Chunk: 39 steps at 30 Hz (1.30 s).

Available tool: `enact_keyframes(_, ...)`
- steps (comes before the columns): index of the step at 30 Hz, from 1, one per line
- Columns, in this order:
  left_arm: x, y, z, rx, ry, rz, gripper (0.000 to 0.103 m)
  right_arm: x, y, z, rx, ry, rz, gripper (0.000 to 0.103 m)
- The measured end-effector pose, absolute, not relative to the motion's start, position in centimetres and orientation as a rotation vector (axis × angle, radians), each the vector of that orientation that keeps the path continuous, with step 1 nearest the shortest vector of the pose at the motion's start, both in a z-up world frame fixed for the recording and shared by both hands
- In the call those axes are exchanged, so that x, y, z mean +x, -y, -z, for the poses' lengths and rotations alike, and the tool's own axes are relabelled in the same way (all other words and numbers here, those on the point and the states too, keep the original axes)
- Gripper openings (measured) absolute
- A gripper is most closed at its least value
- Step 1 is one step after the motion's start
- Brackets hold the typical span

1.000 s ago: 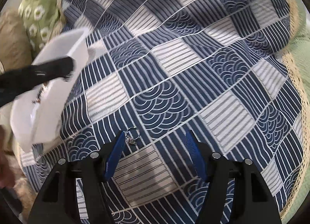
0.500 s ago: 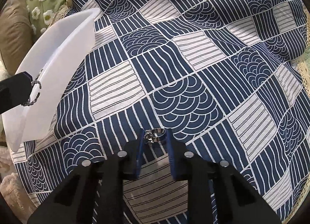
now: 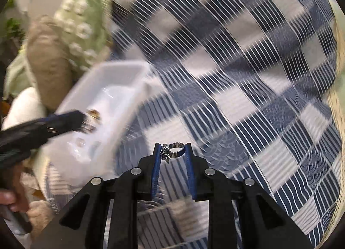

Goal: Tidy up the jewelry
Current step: 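Carry both silver rings into the white tray and open both tools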

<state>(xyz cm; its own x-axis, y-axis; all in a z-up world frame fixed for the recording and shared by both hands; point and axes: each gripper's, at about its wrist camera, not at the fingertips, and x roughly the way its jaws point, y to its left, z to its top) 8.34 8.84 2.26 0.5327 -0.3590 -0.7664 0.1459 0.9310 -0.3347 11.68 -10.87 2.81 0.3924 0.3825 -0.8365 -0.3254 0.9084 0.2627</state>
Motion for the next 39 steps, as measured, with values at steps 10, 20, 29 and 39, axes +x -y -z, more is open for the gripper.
enact_keyframes(10,11.4,-18.7,1.6,-0.299,-1.024,0.051,0.010,13.4,-0.7,-1.6,-0.111,-1.081,-0.560,0.023)
enact_keyframes(20,12.8,-20.2,5.8,-0.277,-1.126,0.021,0.010,14.8,-4.8,3.1,-0.188,-1.152,-0.584,0.023)
enact_keyframes(29,12.8,-19.5,6.4,-0.258,-1.151,0.016,0.010,13.6,-5.8,3.1,-0.232,-1.153,-0.604,0.023)
enact_keyframes(39,12.8,-19.6,6.4,-0.221,-1.155,-0.019,0.012,13.3,-6.1,3.2,-0.260,-1.145,-0.604,0.023)
